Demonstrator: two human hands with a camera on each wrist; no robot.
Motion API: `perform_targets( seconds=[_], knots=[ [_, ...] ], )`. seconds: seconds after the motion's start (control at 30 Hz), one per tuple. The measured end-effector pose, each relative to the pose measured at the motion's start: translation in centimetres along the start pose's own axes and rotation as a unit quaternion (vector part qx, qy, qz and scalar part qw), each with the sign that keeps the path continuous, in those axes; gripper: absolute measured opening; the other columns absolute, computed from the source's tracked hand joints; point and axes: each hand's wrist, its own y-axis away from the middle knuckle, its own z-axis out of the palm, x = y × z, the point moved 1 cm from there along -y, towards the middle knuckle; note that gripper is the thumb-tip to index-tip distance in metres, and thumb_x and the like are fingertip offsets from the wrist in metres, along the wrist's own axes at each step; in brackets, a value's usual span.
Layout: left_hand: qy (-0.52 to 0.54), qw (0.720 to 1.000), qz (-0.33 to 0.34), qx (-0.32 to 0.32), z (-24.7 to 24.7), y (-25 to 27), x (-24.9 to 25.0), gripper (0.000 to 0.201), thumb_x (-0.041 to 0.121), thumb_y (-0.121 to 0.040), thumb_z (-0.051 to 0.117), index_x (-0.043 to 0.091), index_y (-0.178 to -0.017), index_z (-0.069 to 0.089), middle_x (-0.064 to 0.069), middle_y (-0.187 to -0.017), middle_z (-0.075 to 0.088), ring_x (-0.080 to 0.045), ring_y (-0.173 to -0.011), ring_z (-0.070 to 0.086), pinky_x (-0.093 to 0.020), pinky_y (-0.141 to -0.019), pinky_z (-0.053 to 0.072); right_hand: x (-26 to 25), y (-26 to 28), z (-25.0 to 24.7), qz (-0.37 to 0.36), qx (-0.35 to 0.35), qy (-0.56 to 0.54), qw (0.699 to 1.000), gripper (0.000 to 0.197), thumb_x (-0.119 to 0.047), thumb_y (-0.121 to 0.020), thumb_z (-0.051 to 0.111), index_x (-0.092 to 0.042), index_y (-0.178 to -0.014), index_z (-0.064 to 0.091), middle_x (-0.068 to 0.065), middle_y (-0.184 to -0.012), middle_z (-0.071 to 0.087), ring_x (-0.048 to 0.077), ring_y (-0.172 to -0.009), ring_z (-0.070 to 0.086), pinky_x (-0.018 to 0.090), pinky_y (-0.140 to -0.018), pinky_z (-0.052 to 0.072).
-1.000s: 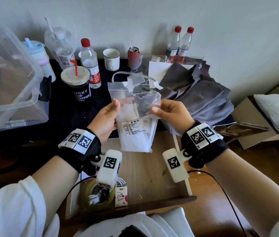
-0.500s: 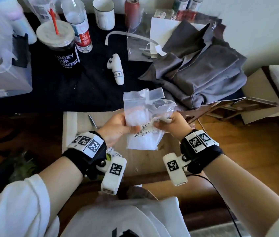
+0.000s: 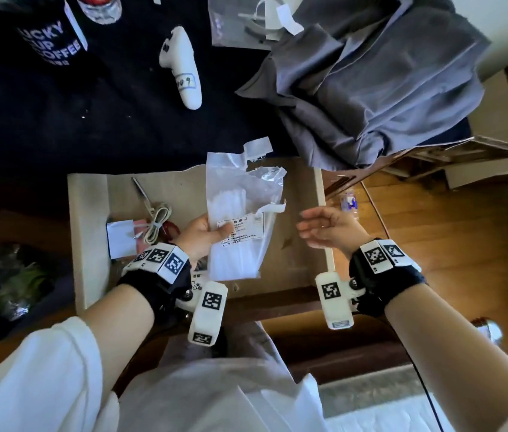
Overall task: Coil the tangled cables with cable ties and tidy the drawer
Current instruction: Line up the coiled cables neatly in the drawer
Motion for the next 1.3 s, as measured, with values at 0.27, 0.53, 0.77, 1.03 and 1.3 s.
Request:
perform_targets(
  seconds=[0.27, 0.53, 0.77, 1.03, 1.3],
  knots=[
    [0.027, 0.993, -0.118, -0.009, 3.7, -3.0, -3.7, 0.045, 0.022, -0.097, 0.049, 0.000, -0.135, 0.042, -0.007, -0.127, 0.052, -0.023, -0.117, 0.047, -0.037, -0.098, 0.037, 3.7, -3.4, 4.7, 0.100, -0.055, 0.039, 0.993, 0.057, 0.010, -0.089, 0.046, -0.006, -0.141, 0.030, 0.009, -0.121, 0.049, 0.011, -0.093, 0.050, 0.022, -0.062, 0.043],
    [0.078, 0.980, -0.176, 0.055, 2.3, -4.0, -5.1, 0.061, 0.032, -0.097, 0.045, 0.016, -0.150, 0.021, 0.003, -0.157, 0.021, -0.018, -0.143, 0.022, -0.041, -0.111, 0.021, 6.1, -5.9, 7.0, 0.159, -0.057, 0.047, 0.984, 0.056, 0.004, -0.086, 0.055, -0.005, -0.139, 0.035, 0.010, -0.136, 0.047, 0.028, -0.125, 0.046, 0.027, -0.095, 0.037],
    [0.086, 0.975, -0.207, 0.006, 3.1, -4.2, -5.1, 0.045, 0.030, -0.101, 0.040, 0.031, -0.145, 0.032, 0.006, -0.149, 0.034, -0.021, -0.136, 0.033, -0.050, -0.109, 0.022, 7.0, -6.0, 7.3, 0.241, -0.058, -0.019, 0.968, 0.057, -0.003, -0.090, 0.052, -0.021, -0.141, 0.032, 0.009, -0.136, 0.049, 0.033, -0.121, 0.049, 0.044, -0.080, 0.048],
    [0.099, 0.970, -0.220, -0.033, 3.9, -4.3, -5.1, 0.049, 0.027, -0.099, 0.046, 0.030, -0.146, 0.032, 0.007, -0.150, 0.035, -0.021, -0.137, 0.034, -0.061, -0.104, 0.027, 7.4, -5.6, 6.3, 0.277, -0.065, -0.021, 0.958, 0.053, -0.016, -0.087, 0.058, -0.031, -0.135, 0.040, 0.004, -0.132, 0.054, 0.031, -0.123, 0.049, 0.064, -0.093, 0.042],
    [0.102, 0.968, -0.224, -0.050, 3.8, -2.4, -5.3, 0.045, 0.030, -0.099, 0.044, 0.031, -0.143, 0.034, 0.006, -0.151, 0.032, -0.022, -0.139, 0.029, -0.057, -0.107, 0.025, 6.4, -4.8, 6.9, 0.256, -0.058, -0.067, 0.963, 0.048, -0.012, -0.091, 0.054, -0.026, -0.136, 0.042, 0.004, -0.128, 0.057, 0.026, -0.122, 0.050, 0.053, -0.103, 0.038]
  ],
)
